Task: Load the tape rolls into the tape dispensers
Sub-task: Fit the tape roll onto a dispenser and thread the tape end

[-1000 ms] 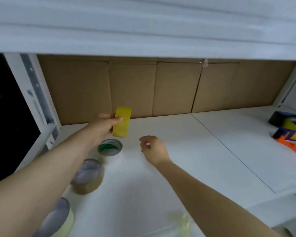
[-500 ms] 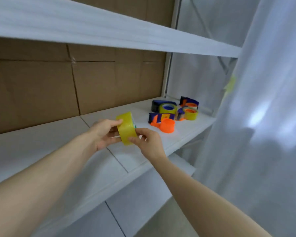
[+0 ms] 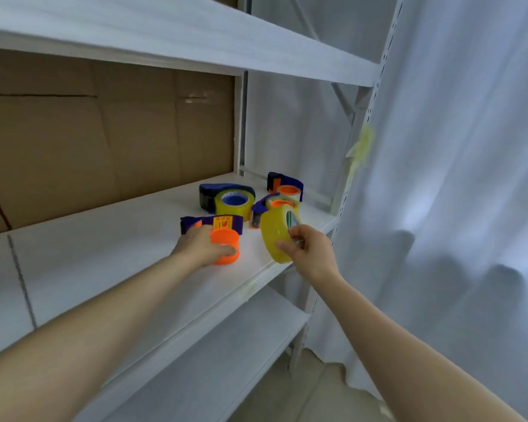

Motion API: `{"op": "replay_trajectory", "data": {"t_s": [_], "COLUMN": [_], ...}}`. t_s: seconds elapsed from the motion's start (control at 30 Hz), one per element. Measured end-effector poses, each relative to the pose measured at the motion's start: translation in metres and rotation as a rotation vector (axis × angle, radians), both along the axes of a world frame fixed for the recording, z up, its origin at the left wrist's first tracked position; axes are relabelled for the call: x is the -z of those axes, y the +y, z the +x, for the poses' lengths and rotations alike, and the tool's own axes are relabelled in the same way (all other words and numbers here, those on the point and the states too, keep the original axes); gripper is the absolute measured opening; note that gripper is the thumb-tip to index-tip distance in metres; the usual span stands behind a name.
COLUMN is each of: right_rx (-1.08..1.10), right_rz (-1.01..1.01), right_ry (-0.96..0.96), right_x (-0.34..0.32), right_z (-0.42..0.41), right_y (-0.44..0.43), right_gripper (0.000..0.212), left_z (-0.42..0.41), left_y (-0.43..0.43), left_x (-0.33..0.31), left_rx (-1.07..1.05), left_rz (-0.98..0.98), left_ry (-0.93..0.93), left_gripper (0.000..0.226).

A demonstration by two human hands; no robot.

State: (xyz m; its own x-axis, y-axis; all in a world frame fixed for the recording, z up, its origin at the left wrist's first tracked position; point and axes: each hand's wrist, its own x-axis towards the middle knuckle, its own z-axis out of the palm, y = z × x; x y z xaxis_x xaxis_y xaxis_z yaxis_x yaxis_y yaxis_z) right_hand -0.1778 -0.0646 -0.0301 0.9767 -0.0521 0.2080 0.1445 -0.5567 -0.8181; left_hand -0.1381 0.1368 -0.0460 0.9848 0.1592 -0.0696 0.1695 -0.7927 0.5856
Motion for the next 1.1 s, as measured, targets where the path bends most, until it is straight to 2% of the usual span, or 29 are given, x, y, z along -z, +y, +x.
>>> {"op": "replay_trajectory", "data": {"t_s": [0.07,0.17,0.3,0.47,0.6,0.63,0.7,0.77,0.8,0.87,0.9,0.97,1.1], "right_rx": [-0.042,-0.126,-0.25,-0.42,-0.56,-0.607,-0.646,-0.762,-0.828,-0.956,-1.011,-1.114,-1.219], "right_rz": [-0.027,-0.096,-0.082,-0.061,0.13,0.166,0.215,0.28,0.302,0.313,0.313,0.32,0.364], "right_ry": [0.008,0.013,-0.006,0.0,0.063,0.079,0.103,0.152,0.176,0.207,0.22,0.251,0.327], "right_x": [-0.002,-0.006,-0.008,-0.005,-0.007,-0.008,-0.01,-0.015,-0.015,-0.015,-0.015,-0.011,-0.002], "right_z": [0.033,0.075,0.121,0.165,0.194,0.202,0.214,0.224,0.229,0.232,0.231,0.226,0.213], "right_y": [-0.008,-0.015,-0.02,-0.012,-0.009,-0.01,-0.008,-0.01,-0.012,-0.013,-0.013,-0.008,-0.001], "right_gripper": [0.035,0.035,0.032,0.036,0.035,0.036,0.034,0.018,0.013,0.014,0.016,0.02,0.021], "left_z": [0.026,0.052,0.077,0.09,0.088,0.086,0.084,0.084,0.085,0.084,0.081,0.072,0.053], "left_y": [-0.013,-0.027,-0.034,-0.034,-0.038,-0.043,-0.049,-0.065,-0.075,-0.093,-0.101,-0.112,-0.121], "left_x": [0.008,0.013,0.016,0.015,0.007,0.003,-0.008,-0.021,-0.028,-0.039,-0.042,-0.044,-0.039], "left_rx": [-0.032,-0.072,-0.071,-0.059,-0.146,-0.234,-0.394,-0.532,-0.569,-0.599,-0.606,-0.667,-0.769], "left_rz": [0.2,0.373,0.517,0.426,0.387,0.303,-0.028,-0.378,-0.523,-0.792,-0.884,-0.912,-0.812], "left_ry": [0.037,0.131,0.145,0.175,0.226,0.186,-0.019,-0.235,-0.292,-0.349,-0.374,-0.426,-0.534], "left_gripper": [0.101,0.116,0.097,0.079,0.077,0.07,0.047,0.028,0.026,0.032,0.027,0.021,0.027]}}
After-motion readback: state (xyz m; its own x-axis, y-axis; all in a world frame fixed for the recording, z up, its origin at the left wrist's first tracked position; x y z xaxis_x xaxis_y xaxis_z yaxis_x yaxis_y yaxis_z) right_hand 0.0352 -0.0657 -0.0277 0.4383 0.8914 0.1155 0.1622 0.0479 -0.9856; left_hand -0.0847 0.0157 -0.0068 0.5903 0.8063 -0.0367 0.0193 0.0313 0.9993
